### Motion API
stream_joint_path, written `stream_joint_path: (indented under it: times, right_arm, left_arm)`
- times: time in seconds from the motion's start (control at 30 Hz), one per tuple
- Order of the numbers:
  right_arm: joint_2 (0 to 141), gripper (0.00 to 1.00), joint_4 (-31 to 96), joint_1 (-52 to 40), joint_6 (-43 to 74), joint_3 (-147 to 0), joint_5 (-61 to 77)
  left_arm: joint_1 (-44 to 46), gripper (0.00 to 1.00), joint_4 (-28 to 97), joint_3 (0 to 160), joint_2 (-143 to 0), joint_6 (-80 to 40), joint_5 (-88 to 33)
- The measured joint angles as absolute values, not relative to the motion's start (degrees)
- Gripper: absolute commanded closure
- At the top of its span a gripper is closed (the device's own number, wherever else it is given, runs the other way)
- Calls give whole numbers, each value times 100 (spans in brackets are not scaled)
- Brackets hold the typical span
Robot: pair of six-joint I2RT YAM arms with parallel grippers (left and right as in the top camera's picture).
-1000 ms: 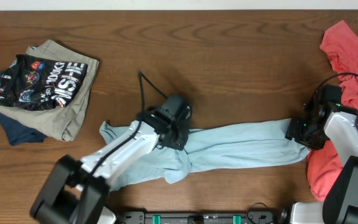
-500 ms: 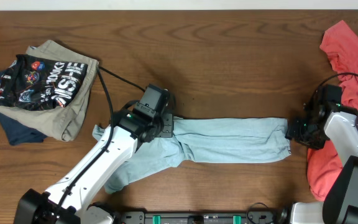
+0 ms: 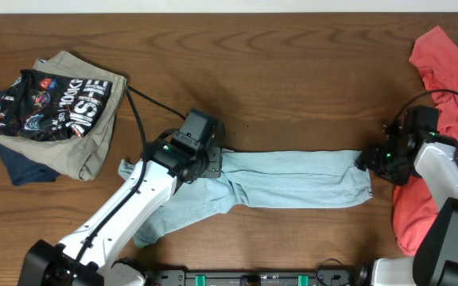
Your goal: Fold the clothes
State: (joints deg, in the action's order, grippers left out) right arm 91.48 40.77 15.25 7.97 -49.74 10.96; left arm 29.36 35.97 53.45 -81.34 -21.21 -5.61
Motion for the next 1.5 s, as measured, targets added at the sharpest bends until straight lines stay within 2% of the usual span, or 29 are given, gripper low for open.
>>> stream_joint_path:
  times: [0.2, 0.37, 0.43, 0.47, 0.57, 0.7, 0.8, 0.83, 0.93, 1.13, 1.2, 1.27, 1.3, 1.33, 1.37, 1.5]
  right_arm:
    - [9577, 33, 3787, 1525, 703, -4941, 1243]
    - [9699, 45, 3745, 1525, 532, -5033, 1531]
    - [9767, 59, 3809, 1525, 423, -5070, 1750]
    - [9791, 63, 3861, 1525, 366, -5076, 1831]
    - [9867, 62, 4073, 1525, 318, -5076, 2058]
    - [9878, 66, 4112, 1525, 290, -5076, 2128]
    - [9898, 94, 4077, 1525, 281, -5074, 2075]
    - [9922, 99, 4045, 1527, 311, -5072, 2056]
    - [9981, 99, 3944, 1559, 440, -5127, 2029]
    - [10136, 99, 3564, 1796, 845, -5752, 1518]
    - [10136, 96, 3470, 1863, 899, -5996, 1435]
    - [10136, 76, 3393, 1885, 934, -6158, 1356]
    - [10136, 55, 3371, 1885, 969, -6213, 1332]
    - [10136, 45, 3361, 1883, 941, -6233, 1319]
    - [10136, 40, 3387, 1885, 932, -6235, 1304]
    - [10136, 34, 3548, 1885, 840, -6235, 1146]
  left_arm:
    - [2936, 87, 3658, 5345, -8134, -2121, -561]
    - [2936, 87, 3697, 5345, -8134, -2121, -561]
    - [2936, 87, 3701, 5345, -8134, -2121, -561]
    - [2936, 87, 3701, 5345, -8134, -2121, -563]
    - [2936, 87, 3706, 5345, -8134, -2121, -561]
    - [2936, 87, 3704, 5345, -8134, -2121, -563]
    - [2936, 87, 3704, 5345, -8134, -2121, -563]
    - [2936, 87, 3704, 5345, -8134, -2121, -563]
    - [2936, 87, 3704, 5345, -8134, -2121, -563]
    - [2936, 86, 3706, 5345, -8134, -2121, -563]
    - [2936, 86, 3704, 5345, -8134, -2121, -561]
    - [2936, 87, 3701, 5345, -8134, -2121, -561]
    - [2936, 87, 3701, 5345, -8134, -2121, -561]
    - [2936, 87, 3699, 5345, -8134, -2121, -563]
    - [2936, 87, 3693, 5345, -8134, -2121, -563]
    - [2936, 87, 3691, 5345, -8134, -2121, -561]
